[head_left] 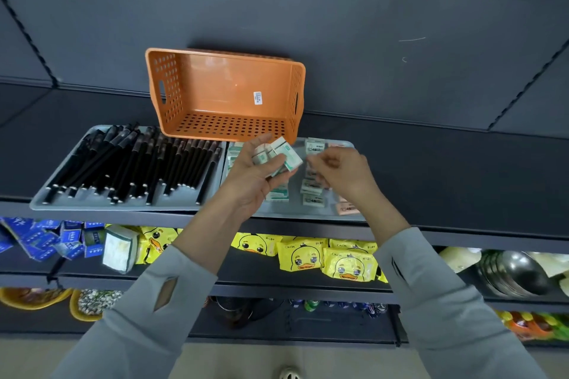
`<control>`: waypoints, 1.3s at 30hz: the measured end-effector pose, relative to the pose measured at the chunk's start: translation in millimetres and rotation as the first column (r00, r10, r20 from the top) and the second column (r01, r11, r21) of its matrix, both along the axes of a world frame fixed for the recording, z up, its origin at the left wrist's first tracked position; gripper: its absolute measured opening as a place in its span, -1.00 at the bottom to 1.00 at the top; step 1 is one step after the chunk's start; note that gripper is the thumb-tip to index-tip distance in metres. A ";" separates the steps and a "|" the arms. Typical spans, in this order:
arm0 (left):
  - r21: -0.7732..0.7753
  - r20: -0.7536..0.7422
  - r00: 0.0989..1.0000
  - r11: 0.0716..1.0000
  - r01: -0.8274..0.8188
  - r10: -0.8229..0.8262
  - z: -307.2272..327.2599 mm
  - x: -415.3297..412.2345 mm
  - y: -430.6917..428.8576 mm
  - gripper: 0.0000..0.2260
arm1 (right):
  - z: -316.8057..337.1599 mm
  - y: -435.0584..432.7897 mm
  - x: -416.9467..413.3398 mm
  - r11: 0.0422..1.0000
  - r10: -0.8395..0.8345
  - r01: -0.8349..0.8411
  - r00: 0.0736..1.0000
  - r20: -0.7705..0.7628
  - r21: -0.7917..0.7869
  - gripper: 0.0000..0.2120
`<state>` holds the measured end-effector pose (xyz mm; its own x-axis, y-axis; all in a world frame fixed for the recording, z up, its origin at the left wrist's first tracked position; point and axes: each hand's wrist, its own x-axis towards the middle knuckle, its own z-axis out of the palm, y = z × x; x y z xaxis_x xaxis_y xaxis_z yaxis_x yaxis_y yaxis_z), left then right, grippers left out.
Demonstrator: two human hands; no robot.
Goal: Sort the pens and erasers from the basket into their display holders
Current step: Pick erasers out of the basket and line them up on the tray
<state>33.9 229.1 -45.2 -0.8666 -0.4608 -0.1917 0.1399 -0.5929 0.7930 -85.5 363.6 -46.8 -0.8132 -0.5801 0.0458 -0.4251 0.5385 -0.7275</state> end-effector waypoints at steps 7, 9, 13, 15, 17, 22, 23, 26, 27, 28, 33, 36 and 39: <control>-0.011 0.012 0.992 0.992 -0.129 0.129 16.8 -9.8 -19.1 -0.54 | 27.2 -17.2 -9.6 0.914 0.186 -0.040 0.926 0.328 -0.405 -0.79; 0.056 0.021 0.978 0.976 -0.209 0.208 16.4 -2.8 -40.7 -0.60 | 26.2 -9.4 -19.9 0.927 0.146 -0.019 0.939 0.311 -0.375 -0.78; 0.086 0.059 0.958 0.954 -0.287 0.282 4.2 12.5 -66.6 -0.68 | 20.4 -1.1 -18.8 0.940 0.257 -0.163 0.917 0.304 -0.300 -0.81; 0.096 0.070 0.955 0.951 -0.294 0.288 -1.5 17.5 -70.4 -0.72 | 17.1 -7.8 -6.9 0.944 0.296 -0.231 0.908 0.297 -0.235 -0.84; 0.129 0.073 0.953 0.945 -0.301 0.294 -6.6 20.1 -72.7 -0.78 | 10.6 -19.2 -0.5 0.951 0.285 -0.245 0.932 0.226 -0.187 -0.82; 0.143 0.068 0.956 0.946 -0.292 0.285 -12.8 22.6 -76.6 -0.82 | 2.5 -48.6 -6.1 0.970 0.223 -0.208 0.968 0.115 -0.127 -0.86; 0.131 0.064 0.959 0.951 -0.281 0.274 -13.8 23.2 -77.0 -0.79 | 0.8 -53.5 -7.3 0.972 0.224 -0.215 0.970 0.094 -0.090 -0.88; 0.086 0.066 0.972 0.969 -0.230 0.225 -14.8 26.1 -72.9 -0.69 | -3.5 -63.2 -8.6 0.970 0.243 -0.243 0.970 0.006 -0.012 -0.88; 0.075 0.067 0.975 0.973 -0.218 0.213 -15.4 26.9 -71.3 -0.67 | -4.6 -64.7 -8.7 0.969 0.248 -0.248 0.969 -0.015 0.002 -0.88; 0.069 0.068 0.978 0.976 -0.204 0.200 -15.5 27.7 -69.5 -0.65 | -5.4 -65.3 -8.1 0.966 0.259 -0.259 0.965 -0.035 0.017 -0.88; 0.010 0.052 0.995 0.996 -0.088 0.088 -16.1 23.6 -62.7 -0.64 | 0.6 -70.4 1.6 0.968 0.241 -0.248 0.962 -0.124 -0.042 -0.88; -0.116 0.061 0.994 0.990 -0.082 0.090 -12.7 17.5 -55.4 -0.64 | 11.6 -76.8 13.8 0.942 0.297 -0.284 0.953 0.050 -0.181 -0.87; -0.137 0.037 0.996 0.987 -0.081 0.087 -11.2 11.8 -51.1 -0.67 | 12.0 -79.6 13.7 0.939 0.302 -0.280 0.949 0.087 -0.199 -0.93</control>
